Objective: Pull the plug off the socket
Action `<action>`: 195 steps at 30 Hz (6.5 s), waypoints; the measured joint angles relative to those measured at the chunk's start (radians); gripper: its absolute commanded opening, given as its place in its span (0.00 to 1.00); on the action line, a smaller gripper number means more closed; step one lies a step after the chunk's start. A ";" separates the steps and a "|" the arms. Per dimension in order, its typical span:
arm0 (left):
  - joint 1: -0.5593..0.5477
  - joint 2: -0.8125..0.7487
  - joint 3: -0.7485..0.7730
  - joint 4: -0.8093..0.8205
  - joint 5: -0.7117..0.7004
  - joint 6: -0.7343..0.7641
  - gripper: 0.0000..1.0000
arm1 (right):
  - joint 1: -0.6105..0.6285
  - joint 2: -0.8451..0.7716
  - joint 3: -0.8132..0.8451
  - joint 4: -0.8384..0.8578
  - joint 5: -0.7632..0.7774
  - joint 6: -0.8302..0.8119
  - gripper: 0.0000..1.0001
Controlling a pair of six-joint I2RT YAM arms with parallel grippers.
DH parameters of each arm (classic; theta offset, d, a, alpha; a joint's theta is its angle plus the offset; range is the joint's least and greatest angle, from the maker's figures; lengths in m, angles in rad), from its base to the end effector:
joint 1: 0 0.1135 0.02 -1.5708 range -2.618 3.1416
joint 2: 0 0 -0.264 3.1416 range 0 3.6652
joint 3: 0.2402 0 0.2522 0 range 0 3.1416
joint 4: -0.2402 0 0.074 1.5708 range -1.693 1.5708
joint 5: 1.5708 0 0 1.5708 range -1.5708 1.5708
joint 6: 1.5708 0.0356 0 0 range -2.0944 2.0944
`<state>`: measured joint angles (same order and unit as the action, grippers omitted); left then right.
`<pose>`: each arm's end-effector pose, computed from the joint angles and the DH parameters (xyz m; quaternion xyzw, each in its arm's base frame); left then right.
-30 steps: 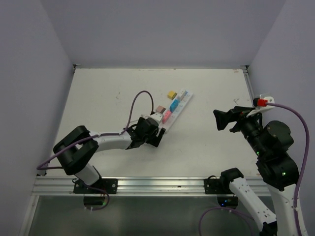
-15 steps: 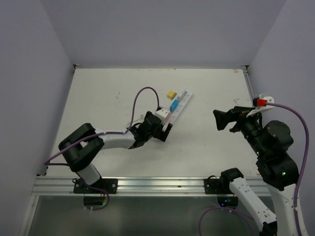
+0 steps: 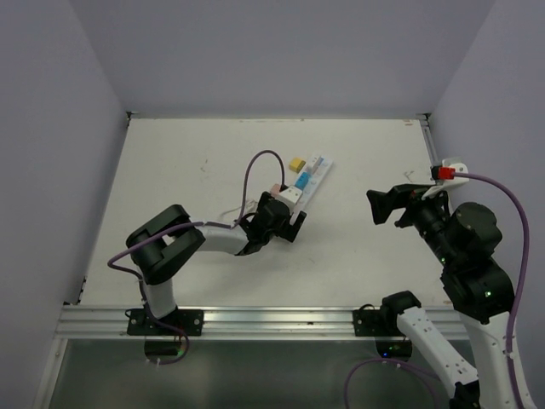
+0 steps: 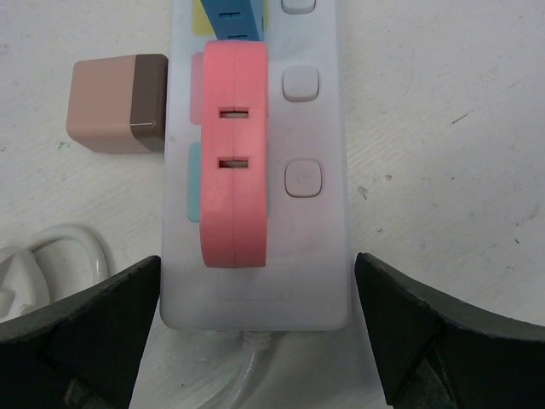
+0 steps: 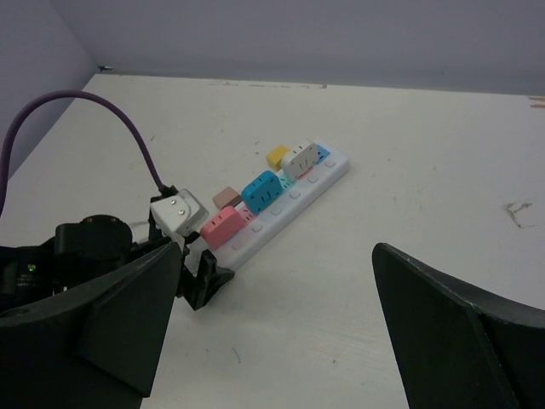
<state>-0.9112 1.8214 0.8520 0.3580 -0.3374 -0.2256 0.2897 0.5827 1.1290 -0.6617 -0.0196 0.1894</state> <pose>0.2309 -0.2786 0.1395 0.2210 0.8497 -0.1194 0.4636 0.0828 0.0254 0.4247 -0.0439 0.7454 0.1649 0.6444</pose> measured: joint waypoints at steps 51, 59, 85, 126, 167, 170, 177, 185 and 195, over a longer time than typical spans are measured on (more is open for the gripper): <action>0.000 0.042 0.020 0.016 -0.018 -0.053 0.00 | 0.129 0.998 0.311 0.035 0.381 0.409 0.99; 0.001 0.041 0.034 -0.016 0.000 -0.077 0.00 | 0.151 1.228 0.446 0.022 0.478 0.518 0.95; -0.034 0.096 0.164 -0.159 0.005 -0.162 0.00 | 0.171 1.468 0.590 -0.041 0.550 0.636 0.59; -0.073 0.290 0.477 -0.352 -0.085 -0.212 0.00 | 0.051 1.704 0.959 -0.234 0.463 0.571 0.00; -0.078 0.334 0.558 -0.418 -0.063 -0.211 0.00 | 0.048 1.613 0.774 -0.080 0.479 0.492 0.00; -0.078 0.334 0.558 -0.419 -0.063 -0.211 0.00 | 0.050 1.613 0.774 -0.081 0.485 0.498 0.00; -0.079 0.333 0.558 -0.423 -0.059 -0.210 0.00 | 0.055 1.624 0.851 -0.163 0.495 0.507 0.00; -0.079 0.339 0.568 -0.425 -0.051 -0.204 0.00 | 0.049 1.644 1.079 -0.283 0.407 0.524 0.00; -0.073 0.332 0.547 -0.409 -0.046 -0.198 0.00 | 0.013 1.613 0.882 -0.254 0.368 0.521 0.00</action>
<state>-0.9840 2.1532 1.3994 -0.0505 -0.3836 -0.4240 0.3027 2.1960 2.0106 -0.9157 0.3481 0.7105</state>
